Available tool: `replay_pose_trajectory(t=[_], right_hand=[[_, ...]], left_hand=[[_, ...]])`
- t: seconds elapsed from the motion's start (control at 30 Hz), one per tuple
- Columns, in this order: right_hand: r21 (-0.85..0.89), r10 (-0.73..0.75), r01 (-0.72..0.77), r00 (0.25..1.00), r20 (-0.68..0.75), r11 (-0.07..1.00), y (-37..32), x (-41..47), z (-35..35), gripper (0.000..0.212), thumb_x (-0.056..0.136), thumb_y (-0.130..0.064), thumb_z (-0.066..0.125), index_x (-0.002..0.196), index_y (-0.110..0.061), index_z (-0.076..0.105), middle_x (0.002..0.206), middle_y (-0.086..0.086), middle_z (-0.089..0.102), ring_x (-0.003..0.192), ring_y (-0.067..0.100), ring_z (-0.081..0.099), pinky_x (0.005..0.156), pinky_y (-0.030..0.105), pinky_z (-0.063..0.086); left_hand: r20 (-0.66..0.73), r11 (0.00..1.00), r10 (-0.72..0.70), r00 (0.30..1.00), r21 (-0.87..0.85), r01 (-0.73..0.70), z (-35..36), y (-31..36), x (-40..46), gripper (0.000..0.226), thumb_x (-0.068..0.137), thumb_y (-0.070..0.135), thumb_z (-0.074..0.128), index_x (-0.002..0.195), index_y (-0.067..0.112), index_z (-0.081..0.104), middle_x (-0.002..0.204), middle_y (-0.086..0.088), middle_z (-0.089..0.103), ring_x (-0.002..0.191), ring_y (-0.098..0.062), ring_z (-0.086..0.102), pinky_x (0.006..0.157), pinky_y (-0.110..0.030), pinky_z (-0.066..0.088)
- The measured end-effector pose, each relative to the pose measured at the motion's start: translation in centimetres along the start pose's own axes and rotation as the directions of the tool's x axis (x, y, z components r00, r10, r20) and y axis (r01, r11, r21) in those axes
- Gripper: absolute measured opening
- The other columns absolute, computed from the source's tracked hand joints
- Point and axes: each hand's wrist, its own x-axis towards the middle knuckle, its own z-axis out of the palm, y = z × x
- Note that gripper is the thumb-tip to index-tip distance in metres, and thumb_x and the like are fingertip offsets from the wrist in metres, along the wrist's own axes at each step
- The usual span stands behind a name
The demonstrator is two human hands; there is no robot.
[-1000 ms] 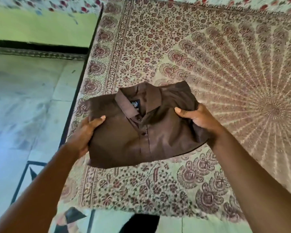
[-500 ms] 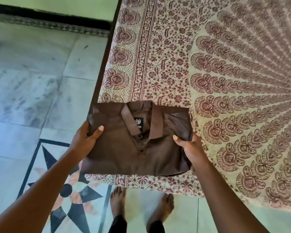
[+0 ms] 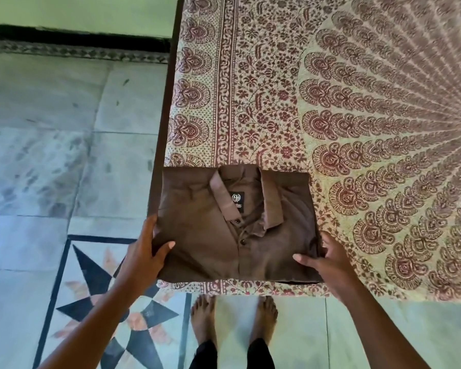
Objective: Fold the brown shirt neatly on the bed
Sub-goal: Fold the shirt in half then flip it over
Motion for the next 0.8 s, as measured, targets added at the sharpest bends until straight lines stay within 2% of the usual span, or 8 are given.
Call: replay_pose_trajectory(t=[0.13, 0.2, 0.3, 0.4, 0.5, 0.57, 0.7, 0.8], right_hand=[[-0.063, 0.056, -0.057, 0.998, -0.009, 0.996, 0.8, 0.9, 0.0, 0.063, 0.072, -0.003, 0.091, 0.127, -0.009, 0.059, 0.106, -0.004, 0.069, 0.108, 0.029, 0.066, 0.079, 0.032, 0.054], [-0.245, 0.031, -0.048, 0.997, -0.072, 0.968, 0.3, 1.5, -0.2, 0.072, 0.073, -0.027, 0.094, 0.134, -0.013, 0.057, 0.114, 0.003, 0.066, 0.108, 0.029, 0.063, 0.085, 0.035, 0.053], [-0.502, -0.350, 0.183, 0.900, -0.260, 0.845, -1.3, 2.0, 0.1, 0.060, 0.083, -0.053, 0.079, 0.127, -0.017, 0.058, 0.108, 0.010, 0.063, 0.097, 0.029, 0.061, 0.072, 0.035, 0.050], [-0.563, -0.630, 0.435, 0.748, -0.209, 0.703, -3.2, 4.1, 0.5, 0.040, 0.097, -0.034, 0.067, 0.133, -0.016, 0.060, 0.122, 0.016, 0.057, 0.112, 0.037, 0.055, 0.086, 0.050, 0.054], [-0.602, -0.557, 0.423, 0.829, -0.044, 0.677, -5.8, 6.7, 1.3, 0.042, 0.099, -0.030, 0.067, 0.139, -0.026, 0.057, 0.128, 0.011, 0.054, 0.120, 0.036, 0.047, 0.096, 0.055, 0.049], [-0.639, -0.437, 0.360, 0.898, 0.042, 0.680, -7.2, 7.9, 1.9, 0.033, 0.096, -0.031, 0.071, 0.127, -0.026, 0.063, 0.127, 0.007, 0.051, 0.122, 0.035, 0.041, 0.100, 0.055, 0.045], [-0.675, -0.388, 0.333, 0.919, 0.076, 0.658, -9.0, 8.2, 1.9, 0.014, 0.099, -0.029, 0.067, 0.108, -0.018, 0.064, 0.127, 0.007, 0.049, 0.125, 0.033, 0.039, 0.095, 0.049, 0.032], [-0.646, -0.460, 0.366, 0.887, 0.025, 0.670, -9.4, 8.3, 1.4, 0.018, 0.101, -0.029, 0.065, 0.112, -0.015, 0.062, 0.128, 0.009, 0.051, 0.124, 0.033, 0.043, 0.101, 0.055, 0.040]], left_hand=[[-0.105, 0.995, -0.009, 0.994, 0.101, 0.019, 0.8, 0.1, 0.2, 0.068, 0.091, 0.030, 0.075, 0.149, 0.019, 0.040, 0.133, -0.016, 0.064, 0.114, -0.042, 0.063, 0.089, -0.052, 0.054], [-0.241, 0.986, 0.039, 0.970, 0.170, 0.002, 0.6, 0.6, 0.7, 0.067, 0.085, 0.029, 0.078, 0.142, 0.018, 0.044, 0.131, -0.016, 0.058, 0.116, -0.042, 0.057, 0.092, -0.057, 0.051], [-0.370, 0.965, 0.209, 0.905, 0.230, -0.128, -0.1, 2.3, 2.5, 0.057, 0.085, 0.020, 0.077, 0.136, 0.015, 0.051, 0.129, -0.018, 0.052, 0.118, -0.042, 0.049, 0.095, -0.059, 0.045], [-0.238, 0.888, 0.371, 0.898, 0.375, -0.268, -0.6, 4.4, 5.2, 0.046, 0.092, 0.026, 0.070, 0.136, 0.023, 0.054, 0.135, -0.007, 0.053, 0.123, -0.034, 0.045, 0.098, -0.058, 0.042], [-0.050, 0.857, 0.366, 0.929, 0.407, -0.316, -0.3, 5.3, 7.3, 0.039, 0.094, 0.031, 0.069, 0.130, 0.023, 0.056, 0.130, -0.006, 0.059, 0.120, -0.034, 0.051, 0.095, -0.059, 0.049], [-0.011, 0.882, 0.314, 0.949, 0.374, -0.287, -0.1, 5.9, 7.8, 0.031, 0.093, 0.029, 0.071, 0.122, 0.020, 0.061, 0.122, -0.008, 0.064, 0.114, -0.035, 0.059, 0.091, -0.055, 0.053], [-0.128, 0.920, 0.279, 0.952, 0.320, -0.227, -0.2, 6.9, 8.0, 0.014, 0.095, 0.025, 0.070, 0.108, 0.019, 0.069, 0.113, -0.009, 0.069, 0.103, -0.038, 0.064, 0.091, -0.050, 0.047], [-0.207, 0.938, 0.250, 0.946, 0.294, -0.184, -0.7, 7.2, 8.6, 0.012, 0.097, 0.026, 0.067, 0.108, 0.022, 0.071, 0.114, -0.008, 0.071, 0.107, -0.039, 0.063, 0.098, -0.051, 0.042]])
